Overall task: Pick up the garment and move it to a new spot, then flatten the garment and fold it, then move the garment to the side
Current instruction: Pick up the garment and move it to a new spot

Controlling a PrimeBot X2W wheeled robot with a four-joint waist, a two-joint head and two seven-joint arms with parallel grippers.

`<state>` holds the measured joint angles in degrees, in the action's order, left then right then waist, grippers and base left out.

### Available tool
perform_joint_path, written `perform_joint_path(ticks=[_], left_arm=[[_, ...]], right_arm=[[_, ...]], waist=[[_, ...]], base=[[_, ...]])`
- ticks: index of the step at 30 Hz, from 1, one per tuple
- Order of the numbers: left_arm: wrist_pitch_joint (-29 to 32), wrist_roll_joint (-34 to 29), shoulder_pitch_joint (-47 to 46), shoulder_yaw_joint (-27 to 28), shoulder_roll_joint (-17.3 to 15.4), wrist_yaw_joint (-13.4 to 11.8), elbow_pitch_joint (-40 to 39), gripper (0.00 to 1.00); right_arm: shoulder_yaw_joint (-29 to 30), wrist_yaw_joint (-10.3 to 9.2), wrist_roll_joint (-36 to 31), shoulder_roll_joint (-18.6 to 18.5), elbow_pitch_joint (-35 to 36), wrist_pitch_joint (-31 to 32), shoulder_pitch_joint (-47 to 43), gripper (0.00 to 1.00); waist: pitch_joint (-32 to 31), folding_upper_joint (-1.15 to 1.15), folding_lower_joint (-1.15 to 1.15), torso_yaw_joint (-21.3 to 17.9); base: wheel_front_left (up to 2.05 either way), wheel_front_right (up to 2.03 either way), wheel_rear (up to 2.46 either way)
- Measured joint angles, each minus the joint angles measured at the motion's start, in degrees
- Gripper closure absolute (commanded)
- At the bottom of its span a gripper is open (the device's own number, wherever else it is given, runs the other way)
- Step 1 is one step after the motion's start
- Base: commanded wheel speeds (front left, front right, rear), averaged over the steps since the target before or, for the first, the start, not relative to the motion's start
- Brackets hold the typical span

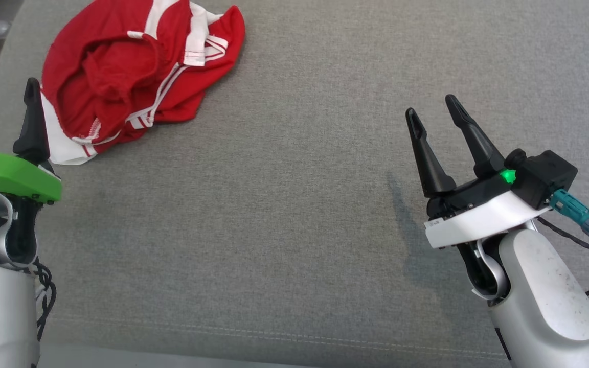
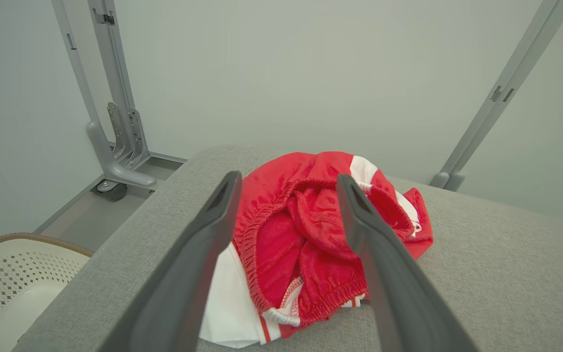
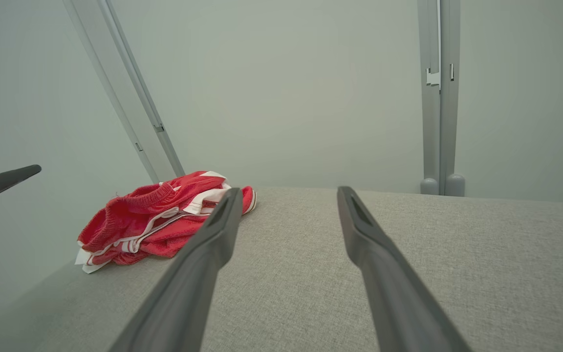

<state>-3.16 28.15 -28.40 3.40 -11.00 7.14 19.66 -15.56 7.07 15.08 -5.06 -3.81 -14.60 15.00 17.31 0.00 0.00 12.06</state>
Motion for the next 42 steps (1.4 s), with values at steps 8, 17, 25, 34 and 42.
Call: perform_joint_path(ticks=[8, 17, 25, 34, 42], left_arm=[[4.6, 4.4, -8.3, 1.9, -0.3, 0.0, 5.7, 0.00], [11.2, 6.8, -14.8, 4.3, -0.9, -2.3, 15.1, 0.00], [12.8, 7.0, -16.7, 3.7, -1.2, -2.3, 20.6, 0.11], [11.3, 6.4, -18.3, 2.8, -1.5, -2.0, 23.3, 1.00], [5.1, 4.3, -18.6, 1.0, -1.4, -1.1, 24.1, 1.00]], right_arm=[[-0.2, 0.00, -0.3, 0.0, 0.6, 0.0, 3.5, 0.00], [-0.5, 0.00, -0.5, 0.1, 0.8, 0.0, 6.8, 0.00], [1.2, 0.00, -0.5, 0.3, 0.3, 0.0, 7.1, 0.00], [1.4, 0.00, -0.5, 0.6, 0.0, 0.0, 7.1, 0.00], [1.4, 0.00, -0.4, 0.7, -1.0, 0.0, 7.1, 0.00]], waist=[[5.6, 0.00, 0.00, -3.9], [11.3, 0.00, 0.01, -9.0], [13.0, 0.00, 0.00, -12.1], [11.7, 0.00, 0.00, -11.9], [9.2, 0.00, 0.00, -11.5]], base=[[0.00, 0.00, 0.00], [0.00, 0.00, 0.00], [0.00, 0.00, 0.00], [0.00, 0.00, 0.00], [0.00, 0.00, 0.00]])
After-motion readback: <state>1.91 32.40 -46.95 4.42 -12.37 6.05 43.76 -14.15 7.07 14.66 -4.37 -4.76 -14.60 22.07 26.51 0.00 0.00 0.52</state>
